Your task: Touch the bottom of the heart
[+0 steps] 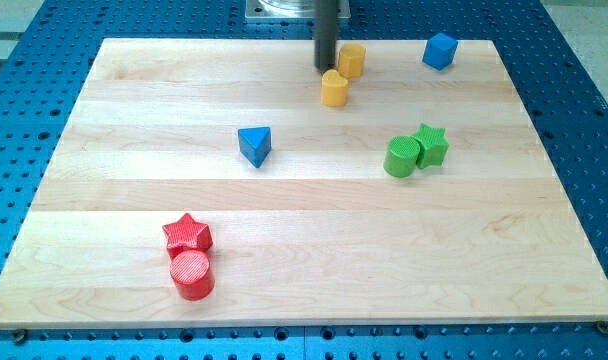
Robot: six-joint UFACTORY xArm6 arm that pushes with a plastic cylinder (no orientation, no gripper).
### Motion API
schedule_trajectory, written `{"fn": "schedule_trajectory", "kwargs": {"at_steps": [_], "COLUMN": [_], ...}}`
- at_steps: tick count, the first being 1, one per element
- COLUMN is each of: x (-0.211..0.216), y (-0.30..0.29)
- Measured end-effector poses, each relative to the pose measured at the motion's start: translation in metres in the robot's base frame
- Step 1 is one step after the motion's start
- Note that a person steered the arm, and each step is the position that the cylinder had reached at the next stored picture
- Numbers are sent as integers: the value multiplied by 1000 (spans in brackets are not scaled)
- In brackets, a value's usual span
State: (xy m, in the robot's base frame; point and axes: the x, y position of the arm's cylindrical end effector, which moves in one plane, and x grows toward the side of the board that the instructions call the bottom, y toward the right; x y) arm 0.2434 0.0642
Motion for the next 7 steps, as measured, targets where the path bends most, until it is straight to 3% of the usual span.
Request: {"fn": "schedule_trajectory", "kwargs": {"at_steps": [1,2,3,5,6,7], "x": [0,0,1,45,80,88], "y": [59,39,-26,-89,-84,-57]}}
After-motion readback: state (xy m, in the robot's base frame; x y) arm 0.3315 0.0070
